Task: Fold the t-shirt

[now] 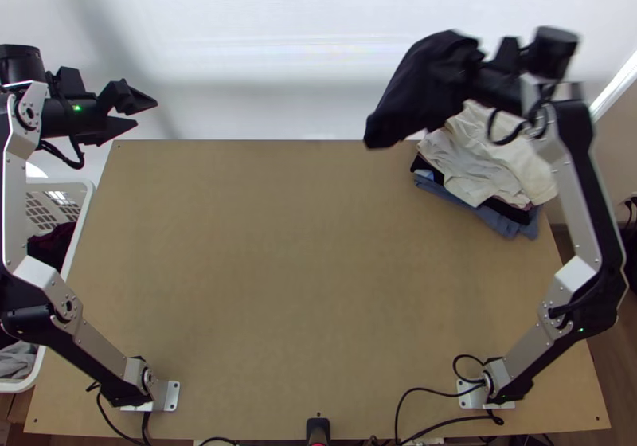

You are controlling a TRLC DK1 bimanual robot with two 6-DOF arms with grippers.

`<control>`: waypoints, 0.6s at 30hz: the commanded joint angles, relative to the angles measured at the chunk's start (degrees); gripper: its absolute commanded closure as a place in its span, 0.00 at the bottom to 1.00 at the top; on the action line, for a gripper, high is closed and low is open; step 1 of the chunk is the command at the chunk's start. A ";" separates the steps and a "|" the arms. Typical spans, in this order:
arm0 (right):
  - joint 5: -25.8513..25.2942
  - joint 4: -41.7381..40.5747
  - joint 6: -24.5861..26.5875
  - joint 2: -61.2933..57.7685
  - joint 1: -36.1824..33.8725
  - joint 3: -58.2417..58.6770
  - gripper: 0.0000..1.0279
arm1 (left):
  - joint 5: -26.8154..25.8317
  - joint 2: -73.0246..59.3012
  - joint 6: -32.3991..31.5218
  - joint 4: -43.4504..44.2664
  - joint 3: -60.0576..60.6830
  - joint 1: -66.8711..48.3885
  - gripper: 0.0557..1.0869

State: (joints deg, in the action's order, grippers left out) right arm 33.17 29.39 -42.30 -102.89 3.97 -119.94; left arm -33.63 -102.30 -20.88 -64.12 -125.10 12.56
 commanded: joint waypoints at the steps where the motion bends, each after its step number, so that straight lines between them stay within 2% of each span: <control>1: 1.81 -1.61 -4.01 -1.35 -4.41 -8.20 0.97 | -0.21 2.46 1.11 -0.57 1.61 0.80 0.04; 8: 6.12 -7.33 -11.05 -4.86 -12.49 -14.18 0.97 | -0.21 2.37 1.46 -0.57 1.96 1.07 0.04; 12: 7.70 -7.59 -11.40 -6.44 -15.48 -13.39 0.97 | -0.21 2.28 1.46 -0.57 1.96 0.98 0.04; 18: 13.59 -7.85 -10.78 -9.96 -18.03 -12.60 0.97 | -0.21 2.28 1.46 -0.57 1.96 0.54 0.04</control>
State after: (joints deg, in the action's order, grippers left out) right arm 44.62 23.16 -52.07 -111.26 -13.21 -132.38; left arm -33.63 -101.38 -20.29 -64.20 -123.96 13.23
